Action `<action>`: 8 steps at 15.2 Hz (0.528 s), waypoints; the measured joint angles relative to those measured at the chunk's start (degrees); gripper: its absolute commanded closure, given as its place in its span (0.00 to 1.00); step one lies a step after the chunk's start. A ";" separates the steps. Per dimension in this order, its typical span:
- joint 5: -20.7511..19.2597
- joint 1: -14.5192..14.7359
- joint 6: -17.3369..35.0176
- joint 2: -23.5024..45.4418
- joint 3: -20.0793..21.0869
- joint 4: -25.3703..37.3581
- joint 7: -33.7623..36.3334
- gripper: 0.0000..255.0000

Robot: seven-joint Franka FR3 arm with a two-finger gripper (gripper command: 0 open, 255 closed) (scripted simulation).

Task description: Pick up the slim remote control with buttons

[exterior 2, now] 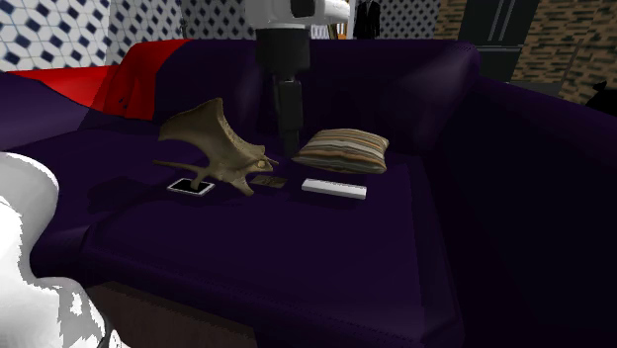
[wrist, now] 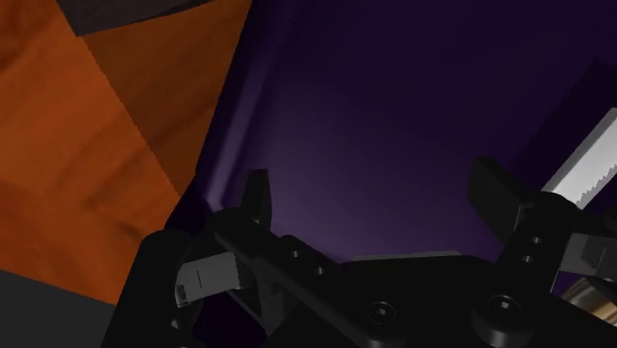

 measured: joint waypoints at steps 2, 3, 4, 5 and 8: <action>0.99 0.41 2.91 2.94 1.97 0.06 2.92 0.00; 1.39 0.57 4.04 4.69 2.96 0.71 4.41 0.00; 1.59 0.57 5.67 6.61 3.75 0.99 5.66 0.00; 1.81 0.63 7.22 8.50 4.62 1.35 7.03 0.00; 2.01 0.72 11.31 14.27 7.09 3.06 11.21 0.00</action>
